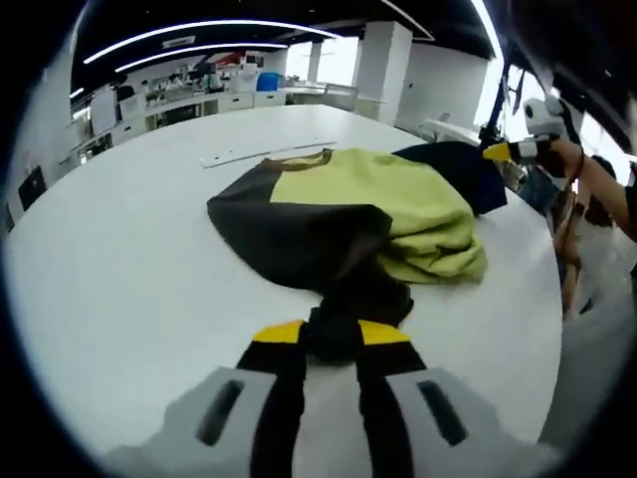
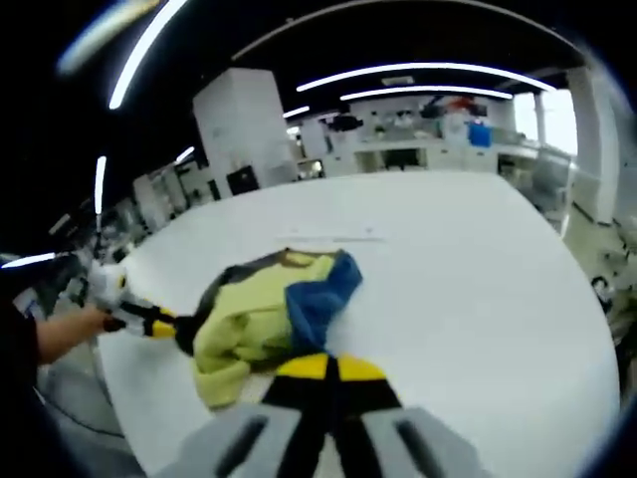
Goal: Fold the garment on the visible template until the final outline fits inside the template.
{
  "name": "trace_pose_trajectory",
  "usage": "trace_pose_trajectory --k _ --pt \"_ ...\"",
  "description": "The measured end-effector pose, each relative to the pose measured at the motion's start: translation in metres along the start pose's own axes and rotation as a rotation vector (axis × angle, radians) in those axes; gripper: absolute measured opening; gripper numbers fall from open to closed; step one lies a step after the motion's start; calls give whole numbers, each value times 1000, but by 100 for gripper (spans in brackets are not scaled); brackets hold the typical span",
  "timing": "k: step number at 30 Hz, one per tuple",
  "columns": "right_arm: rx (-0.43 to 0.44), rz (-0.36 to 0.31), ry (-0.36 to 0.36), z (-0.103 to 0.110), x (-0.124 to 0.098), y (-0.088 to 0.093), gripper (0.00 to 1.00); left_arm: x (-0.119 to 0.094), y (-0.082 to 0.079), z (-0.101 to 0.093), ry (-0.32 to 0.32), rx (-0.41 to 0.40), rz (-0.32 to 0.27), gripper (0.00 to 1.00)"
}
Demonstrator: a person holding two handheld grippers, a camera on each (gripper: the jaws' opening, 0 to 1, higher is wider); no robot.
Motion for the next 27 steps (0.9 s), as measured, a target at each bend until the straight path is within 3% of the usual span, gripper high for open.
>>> trace_pose_trajectory --k 2,7,10,13,21,27 --pt "12 8 9 -6 1 -1 0 -1 1 -1 -2 -23 3 1" --pt "36 27 32 -19 0 -3 0 -11 -5 0 -68 -21 -43 0" --pt "78 57 50 -26 -1 -1 0 -24 -13 4 -116 -104 -82 0" --pt "93 59 46 -28 -2 -2 0 -37 -17 13 -149 -113 -136 0" --pt "104 98 69 -39 -1 -2 0 -81 -25 42 -375 -140 -235 0" --pt "106 132 111 -48 2 2 0 -102 -21 49 -601 26 -168 0"
Point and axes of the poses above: the point that each gripper's makers call its tool centre point, and the gripper's own axes: x roughly forward along the fingers, z roughly to its left, y roughly out of its underside, the point moved 8 cm from there along -x, roughly backward along the fingers, and after that the axes turned 5 degrees about -x, right-handed, at the moved point
